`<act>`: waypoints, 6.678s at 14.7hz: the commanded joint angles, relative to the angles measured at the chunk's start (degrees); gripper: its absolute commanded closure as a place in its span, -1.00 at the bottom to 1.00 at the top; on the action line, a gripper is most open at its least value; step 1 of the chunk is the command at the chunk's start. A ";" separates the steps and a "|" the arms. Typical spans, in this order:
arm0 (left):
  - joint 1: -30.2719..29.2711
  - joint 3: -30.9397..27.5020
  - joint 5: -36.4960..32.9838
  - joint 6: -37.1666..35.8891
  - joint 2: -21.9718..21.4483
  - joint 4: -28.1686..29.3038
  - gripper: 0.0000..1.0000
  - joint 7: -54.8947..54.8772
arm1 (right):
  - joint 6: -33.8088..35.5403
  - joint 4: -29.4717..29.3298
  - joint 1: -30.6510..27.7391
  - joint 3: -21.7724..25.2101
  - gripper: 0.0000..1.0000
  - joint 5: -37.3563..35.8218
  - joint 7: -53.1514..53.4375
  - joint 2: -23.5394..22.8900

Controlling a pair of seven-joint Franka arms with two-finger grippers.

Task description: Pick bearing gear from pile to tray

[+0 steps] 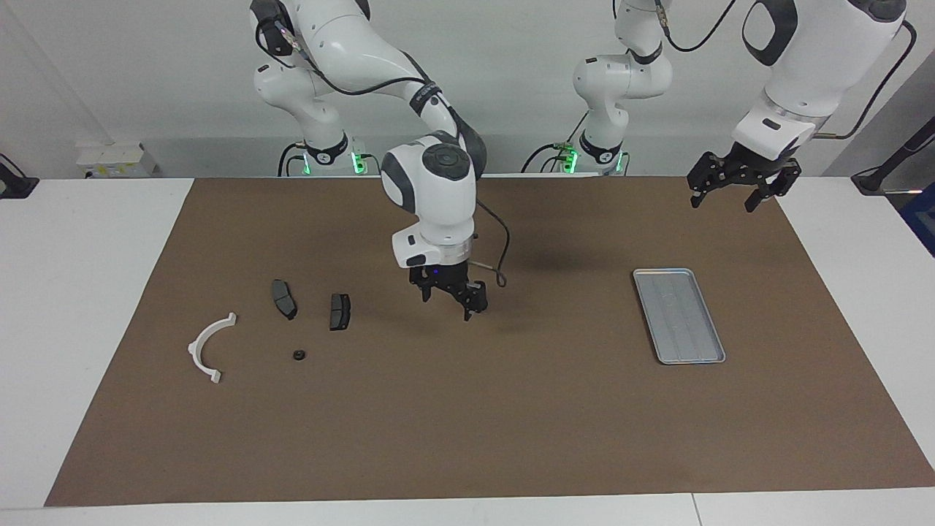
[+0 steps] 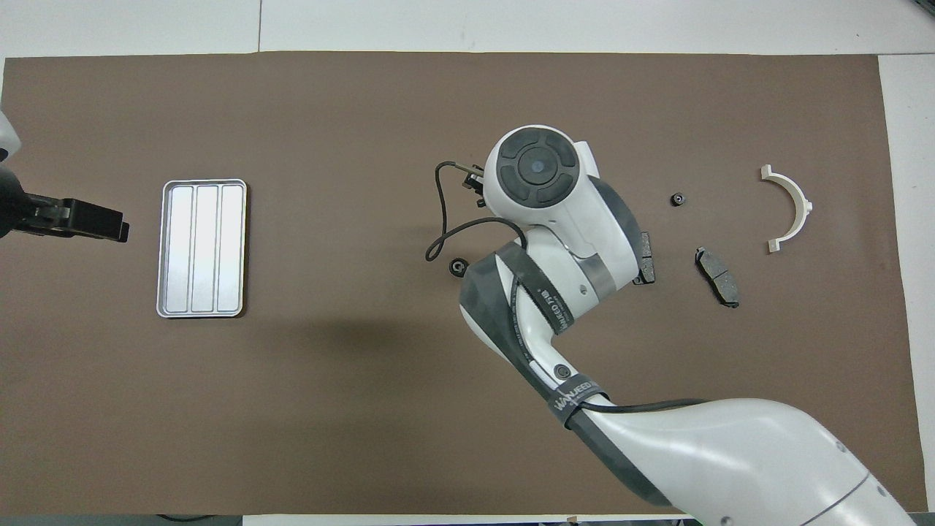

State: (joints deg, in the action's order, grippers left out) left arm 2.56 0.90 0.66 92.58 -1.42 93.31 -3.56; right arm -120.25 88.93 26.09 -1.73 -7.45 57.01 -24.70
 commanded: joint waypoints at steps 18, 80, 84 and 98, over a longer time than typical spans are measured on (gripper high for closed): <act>17.02 1.21 -3.28 18.57 2.72 13.56 -1.00 30.52 | -1.27 0.18 -10.69 -1.08 -1.00 5.69 -20.68 3.52; 36.12 0.77 -5.05 38.90 31.30 6.44 0.37 48.48 | -13.16 16.01 -25.30 -0.90 -1.00 4.99 -44.09 0.98; 35.85 0.59 -5.41 37.06 31.30 5.04 1.00 48.65 | -14.92 15.49 -26.09 -0.90 -0.99 4.99 -44.09 -0.60; 22.07 0.86 -4.18 13.35 21.21 -4.90 1.00 33.91 | -17.30 14.52 -26.18 -0.90 -0.45 5.86 -43.83 -3.42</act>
State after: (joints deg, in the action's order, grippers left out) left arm 27.61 1.22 -4.05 110.32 24.51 86.83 34.88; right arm -138.00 104.31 0.72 -2.09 -1.71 13.34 -27.53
